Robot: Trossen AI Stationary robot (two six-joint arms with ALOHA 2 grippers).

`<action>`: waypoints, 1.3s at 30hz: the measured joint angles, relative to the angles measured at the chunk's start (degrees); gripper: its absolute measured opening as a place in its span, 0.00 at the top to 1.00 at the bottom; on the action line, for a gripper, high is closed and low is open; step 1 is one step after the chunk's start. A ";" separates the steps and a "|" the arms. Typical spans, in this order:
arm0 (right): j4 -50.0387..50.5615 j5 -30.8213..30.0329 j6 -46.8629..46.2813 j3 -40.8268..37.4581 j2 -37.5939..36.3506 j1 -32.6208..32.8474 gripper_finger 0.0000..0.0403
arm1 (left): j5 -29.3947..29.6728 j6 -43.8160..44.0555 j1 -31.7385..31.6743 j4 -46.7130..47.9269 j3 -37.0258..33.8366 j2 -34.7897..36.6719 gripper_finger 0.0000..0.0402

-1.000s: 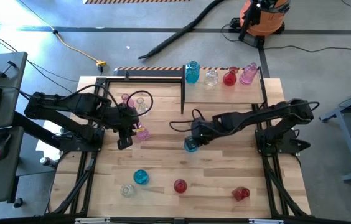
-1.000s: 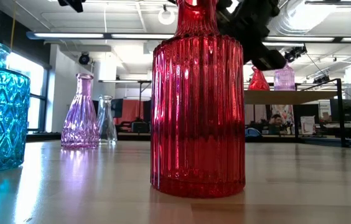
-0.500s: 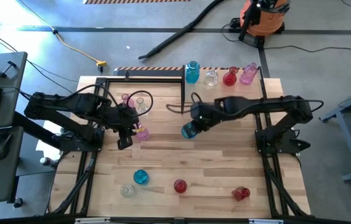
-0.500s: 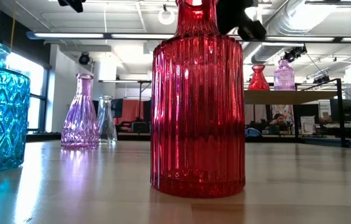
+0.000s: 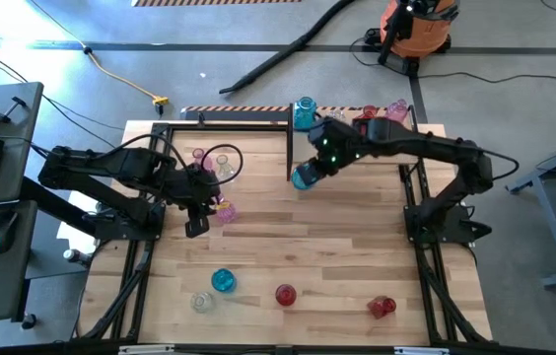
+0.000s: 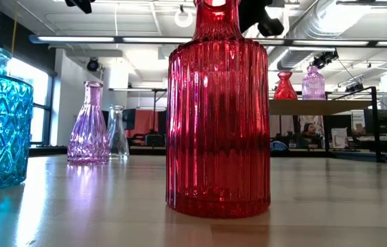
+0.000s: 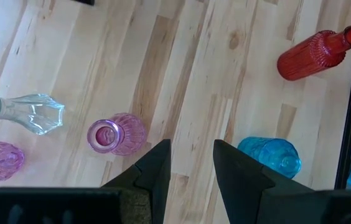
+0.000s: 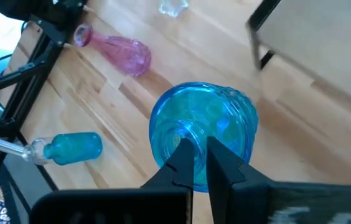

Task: Sort vases onto shelf
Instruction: Put the top blue vase on the shelf aligned with the other blue vase

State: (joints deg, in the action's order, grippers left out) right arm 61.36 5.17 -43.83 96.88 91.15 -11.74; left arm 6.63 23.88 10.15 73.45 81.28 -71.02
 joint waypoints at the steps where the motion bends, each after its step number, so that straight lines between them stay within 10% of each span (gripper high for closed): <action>1: 0.44 0.68 0.98 0.14 0.00 -1.09 1.00 | 0.00 0.00 0.00 0.00 0.00 0.02 0.72; 18: -1.18 11.45 11.31 0.33 -0.02 -19.11 1.00 | 1.51 1.53 -3.39 -0.22 0.00 0.01 0.72; 39: -5.10 12.74 11.05 0.35 2.78 -21.18 1.00 | 1.53 -5.16 -14.83 -3.52 0.00 0.00 0.72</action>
State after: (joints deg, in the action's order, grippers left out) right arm 56.26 17.90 -32.78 97.23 93.93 -32.91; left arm 8.16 18.72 -4.68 69.93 81.28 -71.02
